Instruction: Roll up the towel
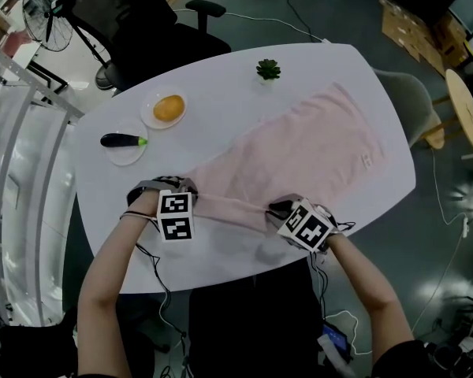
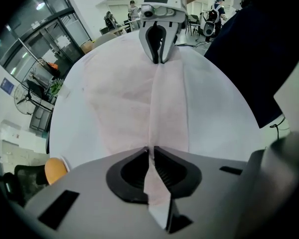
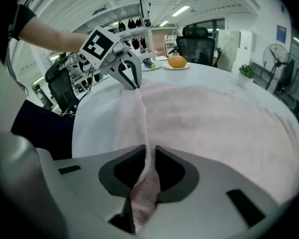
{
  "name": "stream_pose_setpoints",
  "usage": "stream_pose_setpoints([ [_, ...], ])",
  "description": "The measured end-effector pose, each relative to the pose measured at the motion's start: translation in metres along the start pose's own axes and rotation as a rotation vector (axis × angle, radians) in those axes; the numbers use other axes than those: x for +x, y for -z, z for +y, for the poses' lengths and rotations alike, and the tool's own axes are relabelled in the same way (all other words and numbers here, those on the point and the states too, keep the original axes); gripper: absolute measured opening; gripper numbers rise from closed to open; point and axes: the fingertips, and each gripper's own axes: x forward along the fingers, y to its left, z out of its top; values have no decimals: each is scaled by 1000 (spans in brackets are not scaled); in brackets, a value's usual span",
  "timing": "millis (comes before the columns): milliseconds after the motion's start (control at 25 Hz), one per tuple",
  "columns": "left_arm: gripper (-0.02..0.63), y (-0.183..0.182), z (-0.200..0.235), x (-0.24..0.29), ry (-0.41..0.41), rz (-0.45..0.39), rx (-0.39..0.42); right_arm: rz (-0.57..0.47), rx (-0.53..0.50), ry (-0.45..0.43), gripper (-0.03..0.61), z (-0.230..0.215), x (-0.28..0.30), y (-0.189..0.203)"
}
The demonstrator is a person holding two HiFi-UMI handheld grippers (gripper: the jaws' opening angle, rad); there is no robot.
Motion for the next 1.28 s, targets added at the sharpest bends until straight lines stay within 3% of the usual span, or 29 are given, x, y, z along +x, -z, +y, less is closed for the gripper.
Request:
stream_pose_setpoints([
  [240, 189, 6, 12, -15, -37, -50, -97, -89, 113, -3, 174, -15, -22, -1],
  [480, 248, 26, 15, -35, -66, -58, -145, -165, 203, 25, 204, -30, -57, 7],
  [640, 268, 32, 10, -57, -114, -66, -127, -173, 118, 101, 204, -23, -81, 9],
  [840, 268, 21, -25, -70, -111, -93, -44, -164, -84, 121, 202, 20, -90, -2],
  [1080, 267, 12, -66, -42, -73, -95, 58, -81, -263, 103, 219, 67, -48, 3],
  [1200, 261, 11, -62, -28, -86, -96, 70, -30, -324, 145, 229, 66, -26, 8],
  [1280, 222, 14, -56, -20, -100, -78, 93, 0, -339, 172, 229, 58, -15, 12],
])
